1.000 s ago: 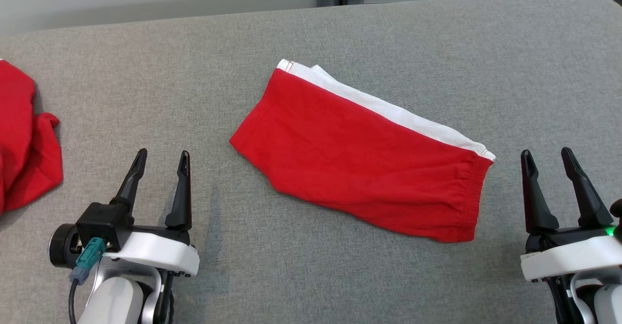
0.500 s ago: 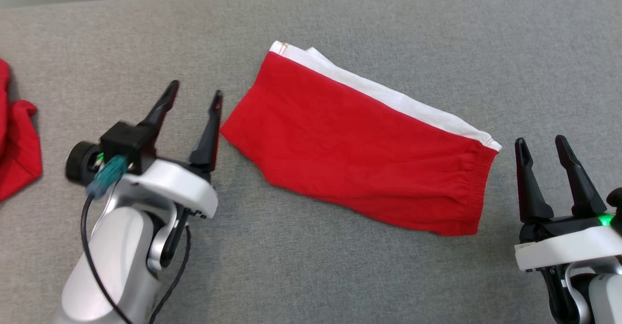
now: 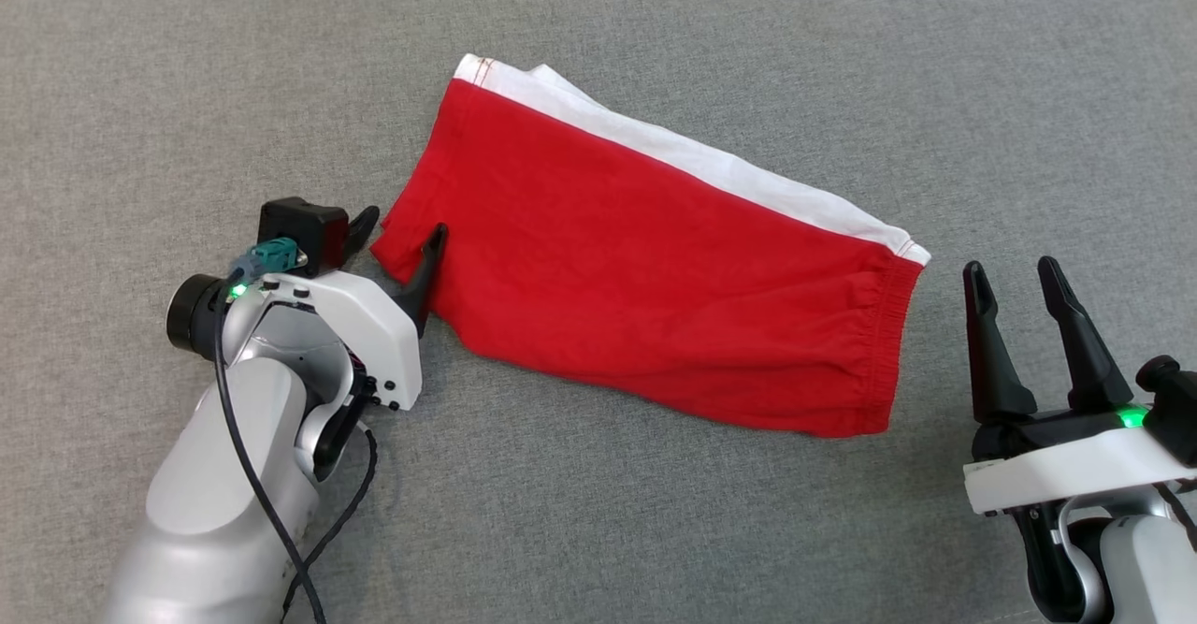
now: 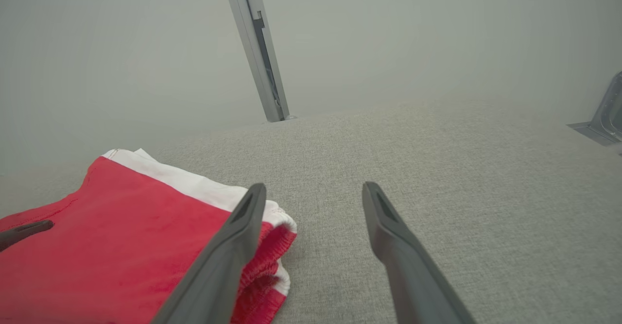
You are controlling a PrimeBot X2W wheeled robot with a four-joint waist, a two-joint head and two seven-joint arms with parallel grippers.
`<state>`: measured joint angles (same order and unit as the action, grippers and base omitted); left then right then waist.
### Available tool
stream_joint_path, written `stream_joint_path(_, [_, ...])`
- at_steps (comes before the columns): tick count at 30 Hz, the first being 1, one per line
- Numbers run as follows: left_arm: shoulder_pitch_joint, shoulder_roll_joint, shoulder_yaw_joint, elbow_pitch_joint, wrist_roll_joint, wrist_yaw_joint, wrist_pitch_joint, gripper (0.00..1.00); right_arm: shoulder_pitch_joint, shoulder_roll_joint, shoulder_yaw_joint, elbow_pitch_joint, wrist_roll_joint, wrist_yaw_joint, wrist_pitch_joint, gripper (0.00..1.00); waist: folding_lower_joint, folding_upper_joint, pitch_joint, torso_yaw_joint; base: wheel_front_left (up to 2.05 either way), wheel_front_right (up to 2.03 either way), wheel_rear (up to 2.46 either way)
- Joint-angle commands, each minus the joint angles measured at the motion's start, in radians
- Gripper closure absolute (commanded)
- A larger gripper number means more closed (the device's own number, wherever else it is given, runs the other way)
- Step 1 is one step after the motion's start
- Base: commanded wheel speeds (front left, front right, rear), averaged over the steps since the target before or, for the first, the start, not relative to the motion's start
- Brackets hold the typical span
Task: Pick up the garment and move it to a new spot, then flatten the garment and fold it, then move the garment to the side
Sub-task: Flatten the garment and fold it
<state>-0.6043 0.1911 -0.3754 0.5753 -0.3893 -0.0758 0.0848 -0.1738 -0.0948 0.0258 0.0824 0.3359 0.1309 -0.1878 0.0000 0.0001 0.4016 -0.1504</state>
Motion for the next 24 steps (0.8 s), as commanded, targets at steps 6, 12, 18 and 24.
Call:
stream_joint_path(6, [-0.015, -0.003, -0.031, 0.064, -0.01, -0.02, 0.04, 1.0, -0.013, 0.003, 0.002, 0.018, 0.01, 0.0, -0.018, 0.0, 0.0, -0.0001, -0.012, 0.001, 0.0, 0.0, 0.0])
stream_joint_path(12, [-0.012, 0.0, -0.046, 0.087, 0.003, -0.007, 0.023, 1.0, -0.013, 0.004, 0.006, 0.03, 0.017, 0.0, -0.024, 0.0, 0.0, -0.0001, -0.024, 0.003, 0.0, 0.0, 0.0])
stream_joint_path(18, [-0.001, 0.0, -0.022, 0.07, -0.018, 0.017, -0.021, 1.0, -0.001, 0.002, -0.003, 0.036, 0.016, 0.0, -0.025, 0.0, 0.0, -0.0001, -0.034, 0.017, 0.0, 0.0, 0.0])
stream_joint_path(24, [0.04, -0.005, 0.035, 0.04, -0.076, 0.04, -0.064, 1.0, 0.005, -0.008, -0.015, 0.033, 0.017, 0.0, -0.011, 0.0, 0.0, -0.0001, -0.048, 0.051, 0.0, 0.0, 0.0])
